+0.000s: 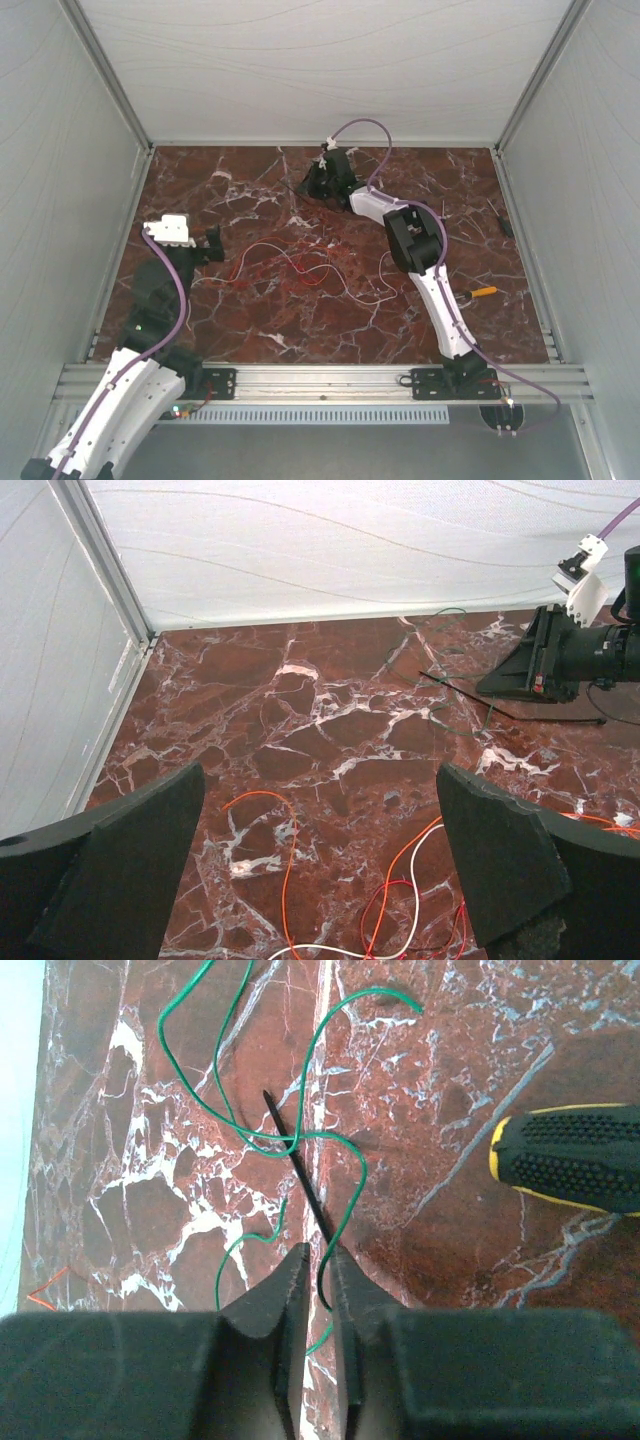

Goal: Zip-tie the wires
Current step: Pick up the cable at the center of the board.

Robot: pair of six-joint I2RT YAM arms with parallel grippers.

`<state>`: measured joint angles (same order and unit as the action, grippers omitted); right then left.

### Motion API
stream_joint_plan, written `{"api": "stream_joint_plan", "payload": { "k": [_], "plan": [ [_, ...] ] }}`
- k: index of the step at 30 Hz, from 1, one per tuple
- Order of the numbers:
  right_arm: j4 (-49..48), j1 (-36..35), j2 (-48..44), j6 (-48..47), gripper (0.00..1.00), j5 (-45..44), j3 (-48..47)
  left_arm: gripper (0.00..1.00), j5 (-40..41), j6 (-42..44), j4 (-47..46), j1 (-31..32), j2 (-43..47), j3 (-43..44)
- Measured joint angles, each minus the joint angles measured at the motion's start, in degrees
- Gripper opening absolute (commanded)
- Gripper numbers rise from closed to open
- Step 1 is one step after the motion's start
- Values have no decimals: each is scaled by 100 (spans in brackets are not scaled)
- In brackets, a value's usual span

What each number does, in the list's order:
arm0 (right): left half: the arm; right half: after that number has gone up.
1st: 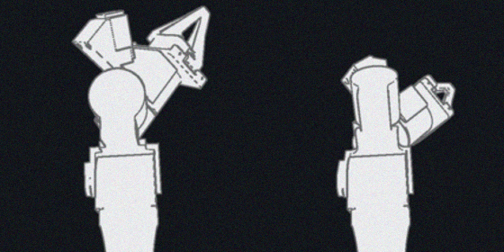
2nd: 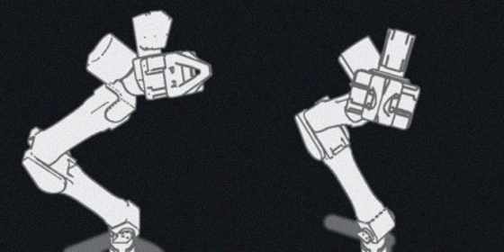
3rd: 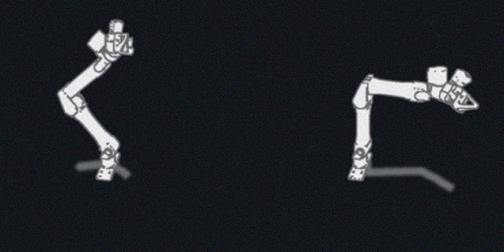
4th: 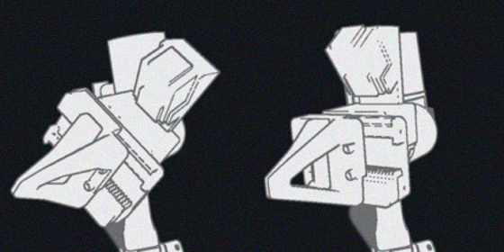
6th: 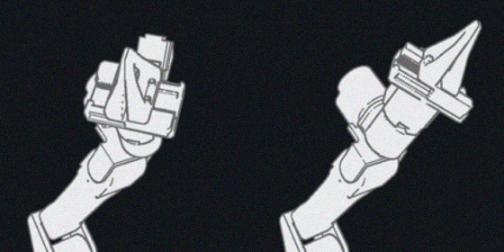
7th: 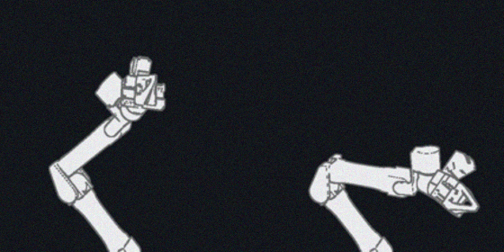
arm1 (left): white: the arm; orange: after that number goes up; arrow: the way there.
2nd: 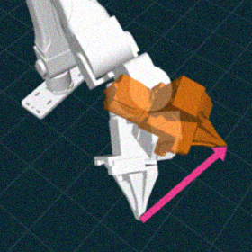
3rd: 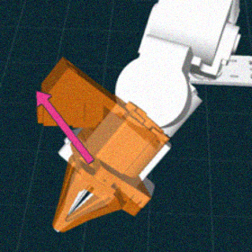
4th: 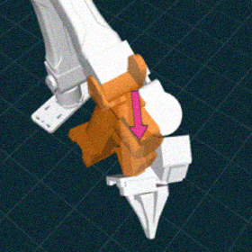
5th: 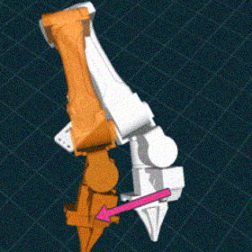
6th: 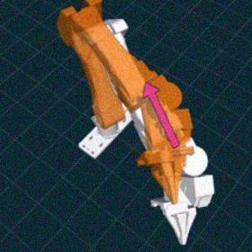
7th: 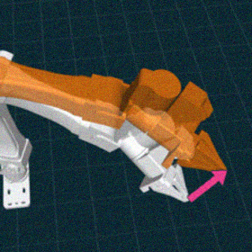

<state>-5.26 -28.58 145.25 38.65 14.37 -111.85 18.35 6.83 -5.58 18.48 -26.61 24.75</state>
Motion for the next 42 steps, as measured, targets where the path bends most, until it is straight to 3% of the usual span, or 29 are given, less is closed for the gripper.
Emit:
{"api": "stream_joint_plan", "payload": {
  "k": [1,9,16,26,42],
  "plan": [
    [2,-7,24,0,0,-4,-39,99,0,0,0,0,0,0],
    [59,-17,127,-313,0,26,-337,99,-33,0,0,0,0,-2],
    [122,-96,-127,-1285,0,170,-656,99,-61,4,0,-7,0,-33],
    [348,-387,-1550,-2577,0,205,-686,99,-109,11,0,-11,0,-35],
    [227,-584,-3886,-3126,0,188,-111,99,-546,-103,-83,-17,105,-120]
  ]
}}
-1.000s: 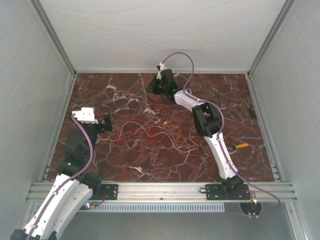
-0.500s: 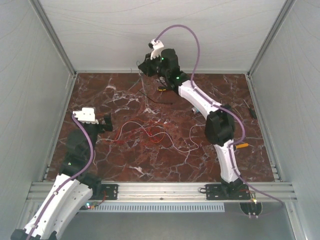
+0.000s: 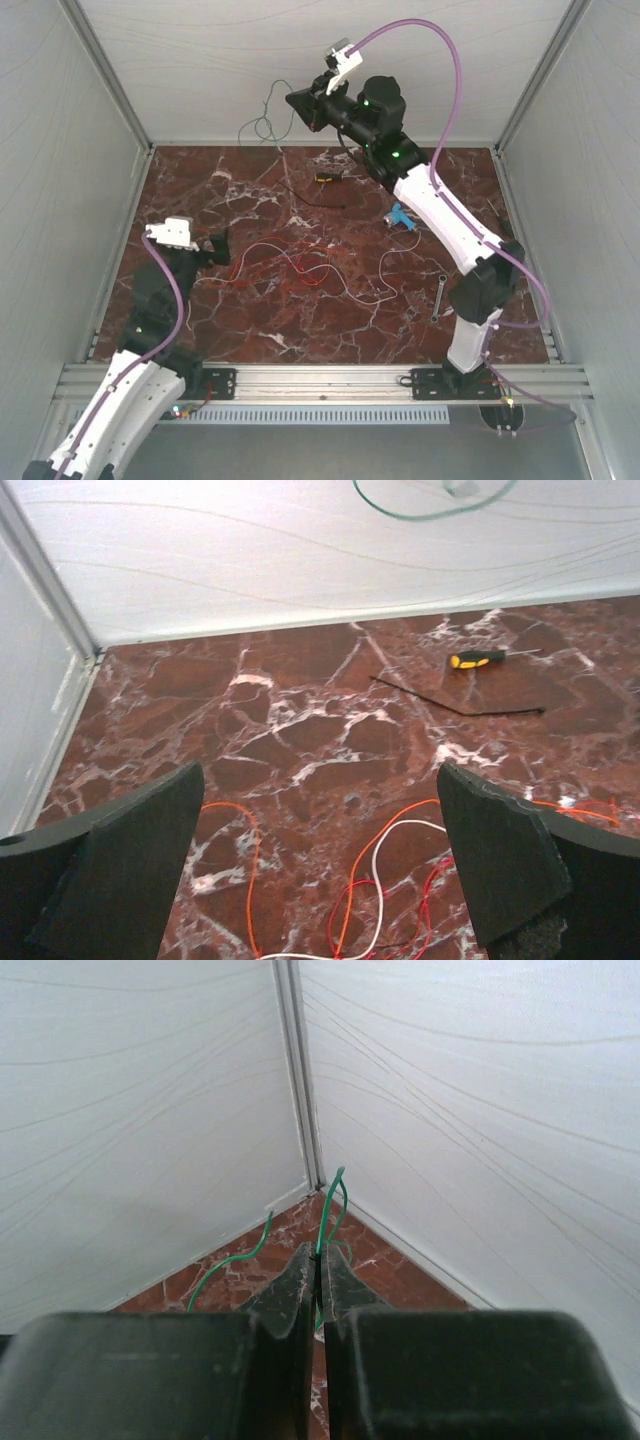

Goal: Zip-tie the wires
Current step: Pick up the cable at the center of the board, then straighten the cable at the center of the board.

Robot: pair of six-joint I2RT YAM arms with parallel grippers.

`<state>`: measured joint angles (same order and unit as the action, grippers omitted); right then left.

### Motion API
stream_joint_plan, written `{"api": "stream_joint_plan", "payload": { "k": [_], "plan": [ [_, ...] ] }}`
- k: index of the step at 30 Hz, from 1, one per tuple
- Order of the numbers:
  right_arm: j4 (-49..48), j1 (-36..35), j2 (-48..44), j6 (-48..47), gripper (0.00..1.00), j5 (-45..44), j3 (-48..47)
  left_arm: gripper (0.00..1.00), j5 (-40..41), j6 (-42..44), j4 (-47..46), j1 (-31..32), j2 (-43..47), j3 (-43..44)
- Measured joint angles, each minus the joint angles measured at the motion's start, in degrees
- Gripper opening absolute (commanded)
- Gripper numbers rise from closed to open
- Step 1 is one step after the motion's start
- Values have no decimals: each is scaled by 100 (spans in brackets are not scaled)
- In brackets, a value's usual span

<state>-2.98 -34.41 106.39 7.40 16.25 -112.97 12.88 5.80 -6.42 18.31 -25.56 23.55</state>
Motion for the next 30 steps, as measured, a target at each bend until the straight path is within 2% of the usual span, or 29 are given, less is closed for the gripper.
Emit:
{"api": "stream_joint_plan", "payload": {
  "k": [6,11,17,21,25,30],
  "plan": [
    [-101,-44,-820,-70,0,118,546,99,-684,-219,-61,-11,81,13],
    [-120,-46,-1674,-291,0,313,1375,95,-1679,-428,177,-15,170,437],
    [-116,-46,-3032,-782,0,695,2636,94,-3469,-737,175,-20,107,1102],
    [-127,-46,-3971,-1054,0,1019,3311,92,-4524,-828,17,-20,-236,1252],
    [-175,-46,-4675,-1209,0,1355,3803,90,-5075,-933,-44,-20,-708,1401],
    [-153,-46,-5014,-1222,0,1853,4059,83,-5845,-916,-35,-17,-1316,1952]
  ]
}}
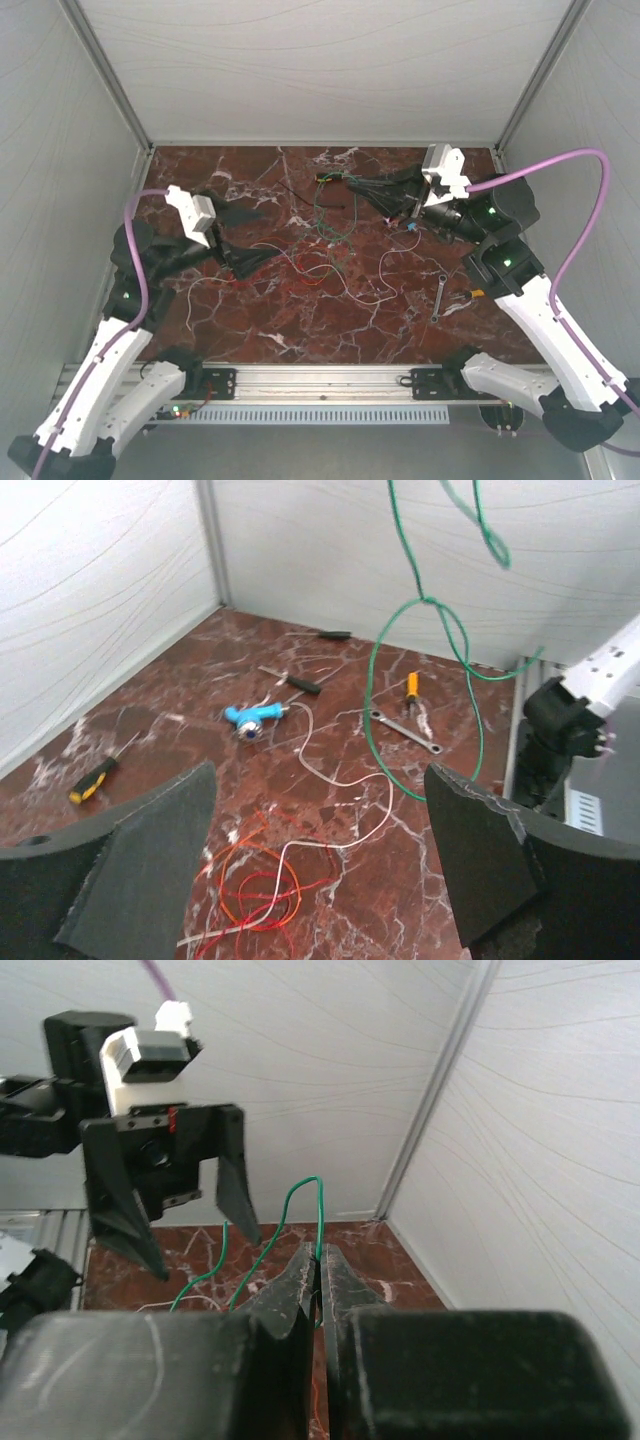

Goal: Zip-tie the wires
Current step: Straighten the cable at the center of the board.

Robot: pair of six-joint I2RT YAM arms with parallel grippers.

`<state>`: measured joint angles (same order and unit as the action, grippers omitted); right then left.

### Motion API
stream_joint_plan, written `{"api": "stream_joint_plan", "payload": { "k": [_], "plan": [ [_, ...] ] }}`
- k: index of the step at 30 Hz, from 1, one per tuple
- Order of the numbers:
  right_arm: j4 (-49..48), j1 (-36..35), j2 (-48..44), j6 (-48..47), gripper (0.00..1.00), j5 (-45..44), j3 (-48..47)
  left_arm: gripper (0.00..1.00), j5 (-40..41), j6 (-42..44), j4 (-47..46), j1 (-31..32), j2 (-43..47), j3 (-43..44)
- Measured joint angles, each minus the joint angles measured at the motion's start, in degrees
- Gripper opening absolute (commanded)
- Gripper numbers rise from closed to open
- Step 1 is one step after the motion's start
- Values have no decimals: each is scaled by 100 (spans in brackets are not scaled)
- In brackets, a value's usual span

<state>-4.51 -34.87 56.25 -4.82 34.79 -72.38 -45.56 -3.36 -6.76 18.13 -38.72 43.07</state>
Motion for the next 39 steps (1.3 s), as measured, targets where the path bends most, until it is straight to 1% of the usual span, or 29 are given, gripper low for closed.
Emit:
{"api": "stream_joint_plan", "payload": {
  "k": [4,7,10,13,16,19,25,27,28,31,32,33,34,37,39],
  "plan": [
    [59,0,-83,37,0,275,72,82,-728,-103,-79,0,-424,461],
    [107,0,-173,85,0,398,133,82,-1193,-262,-216,39,-575,542],
    [129,0,-249,118,0,474,140,82,-1486,-391,-313,181,-739,577],
    [127,0,-326,129,0,560,140,79,-1530,-422,-330,435,-951,664],
    [125,0,-374,155,0,647,140,70,-1438,-389,-330,713,-1147,785],
    [122,0,-387,195,0,713,140,64,-1309,-352,-343,905,-1344,931],
    [120,-2,-387,278,0,772,144,64,-1071,-295,-393,1209,-1740,1126],
    [120,-2,-387,280,0,789,144,62,-1036,-256,-389,1346,-1878,1174],
    [120,-2,-387,280,0,798,146,59,-1027,-238,-389,1410,-1937,1193],
    [118,-11,-409,280,0,813,170,40,-1016,-212,-396,1567,-2076,1215],
    [118,-13,-422,280,0,813,184,25,-1014,-205,-398,1609,-2120,1220],
    [118,-13,-435,280,0,813,195,5,-1014,-201,-413,1646,-2159,1224],
    [118,-13,-452,280,0,813,205,0,-1014,-188,-442,1681,-2205,1231],
    [122,-17,-485,275,0,811,214,0,-957,-181,-553,1751,-2315,1244],
    [129,-22,-518,269,0,796,219,0,-678,-186,-588,1770,-2317,1246]
  ]
}}
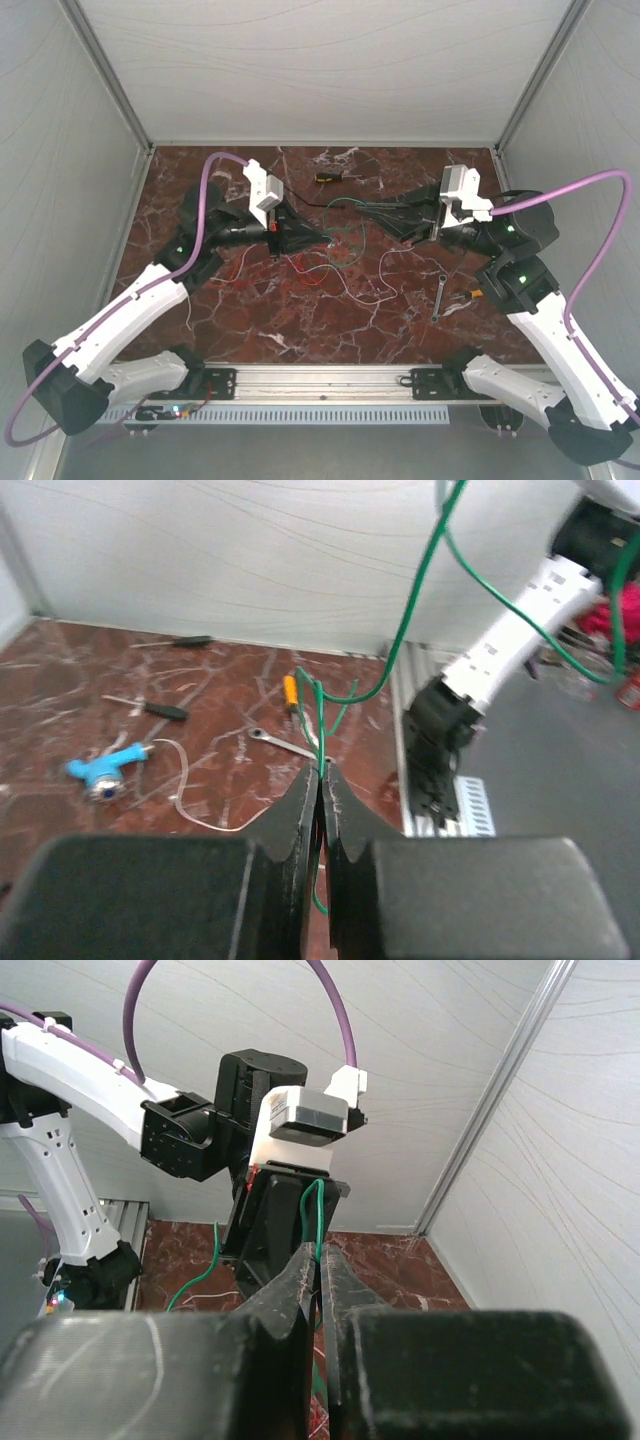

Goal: Zip-tie the wires
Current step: Straighten the cable at the center of the board.

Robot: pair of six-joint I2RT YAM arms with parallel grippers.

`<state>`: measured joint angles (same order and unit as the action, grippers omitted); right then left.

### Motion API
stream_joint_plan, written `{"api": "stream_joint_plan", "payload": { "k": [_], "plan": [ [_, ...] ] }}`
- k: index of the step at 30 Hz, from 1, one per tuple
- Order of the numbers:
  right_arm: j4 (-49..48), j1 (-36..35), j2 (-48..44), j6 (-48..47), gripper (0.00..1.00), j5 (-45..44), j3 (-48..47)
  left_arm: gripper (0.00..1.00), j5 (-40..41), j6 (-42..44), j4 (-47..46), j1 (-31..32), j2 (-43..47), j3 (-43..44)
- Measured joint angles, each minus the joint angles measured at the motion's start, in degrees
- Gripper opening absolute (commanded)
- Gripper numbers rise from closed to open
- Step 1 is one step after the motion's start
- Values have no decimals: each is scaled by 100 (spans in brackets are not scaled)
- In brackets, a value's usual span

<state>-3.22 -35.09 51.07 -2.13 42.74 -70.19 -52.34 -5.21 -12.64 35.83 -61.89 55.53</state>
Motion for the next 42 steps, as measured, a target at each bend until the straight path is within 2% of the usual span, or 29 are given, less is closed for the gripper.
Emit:
{"api": "stream_joint_plan", "payload": {
  "k": [4,6,12,15,22,27,33,38,42],
  "plan": [
    [61,-4,-184,-61,0,-319,98,0,1209,-46,74,13,251,-4],
    [140,-4,-326,-103,0,-684,175,0,2100,-92,221,11,573,-52],
    [522,-4,-734,-216,0,-2378,474,0,4806,-284,695,-44,2070,-575],
    [734,-4,-780,-256,0,-3165,603,0,5912,-431,922,-103,2653,-820],
    [1292,-2,-590,-245,0,-4221,789,0,7995,-839,1615,-118,2977,-935],
    [1515,11,-542,-90,0,-4256,844,0,8918,-826,1781,-122,3091,-990],
    [1631,13,-232,256,0,-3604,911,0,9737,-761,1919,-125,2914,-1049],
    [1700,7,304,643,0,-2955,1121,0,9761,-734,1886,-282,2544,-1440],
    [1762,-101,719,964,0,-2559,1255,0,9250,-881,2028,-1071,1932,-1578]
  ]
}}
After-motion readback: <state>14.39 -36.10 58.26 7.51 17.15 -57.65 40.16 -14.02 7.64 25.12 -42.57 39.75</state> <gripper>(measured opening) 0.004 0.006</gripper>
